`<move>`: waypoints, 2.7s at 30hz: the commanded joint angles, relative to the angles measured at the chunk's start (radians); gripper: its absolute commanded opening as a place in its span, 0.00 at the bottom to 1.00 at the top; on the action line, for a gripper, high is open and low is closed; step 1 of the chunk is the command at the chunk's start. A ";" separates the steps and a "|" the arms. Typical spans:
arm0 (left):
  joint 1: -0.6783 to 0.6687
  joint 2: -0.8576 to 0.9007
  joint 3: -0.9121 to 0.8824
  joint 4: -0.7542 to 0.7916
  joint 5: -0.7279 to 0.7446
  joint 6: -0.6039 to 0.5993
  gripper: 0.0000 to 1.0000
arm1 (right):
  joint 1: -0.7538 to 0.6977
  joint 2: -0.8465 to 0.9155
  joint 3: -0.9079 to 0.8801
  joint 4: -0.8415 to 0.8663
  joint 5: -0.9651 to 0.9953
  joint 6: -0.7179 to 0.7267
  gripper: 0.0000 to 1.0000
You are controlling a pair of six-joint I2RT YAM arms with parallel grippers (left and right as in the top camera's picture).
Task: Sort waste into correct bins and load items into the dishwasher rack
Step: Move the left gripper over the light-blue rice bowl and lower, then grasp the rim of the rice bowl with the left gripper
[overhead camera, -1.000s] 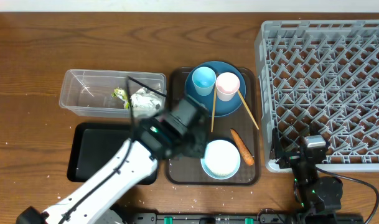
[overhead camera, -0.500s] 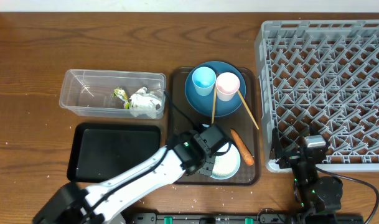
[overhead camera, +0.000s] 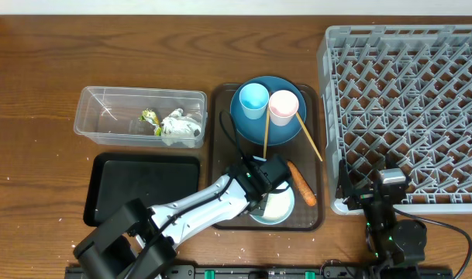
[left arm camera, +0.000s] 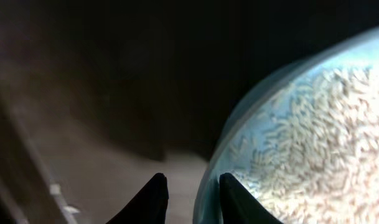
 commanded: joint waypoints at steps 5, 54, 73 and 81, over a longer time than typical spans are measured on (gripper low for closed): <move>0.046 0.000 0.000 -0.041 -0.210 -0.001 0.30 | -0.006 -0.005 -0.002 -0.004 0.000 -0.008 0.99; -0.037 -0.175 0.036 0.029 0.132 -0.013 0.42 | -0.006 -0.005 -0.002 -0.004 0.000 -0.008 0.99; -0.057 0.002 0.036 0.095 0.002 -0.012 0.37 | -0.006 -0.005 -0.002 -0.004 0.000 -0.008 0.99; -0.058 0.002 0.036 0.095 -0.046 -0.013 0.20 | -0.006 -0.005 -0.002 -0.004 0.000 -0.008 0.99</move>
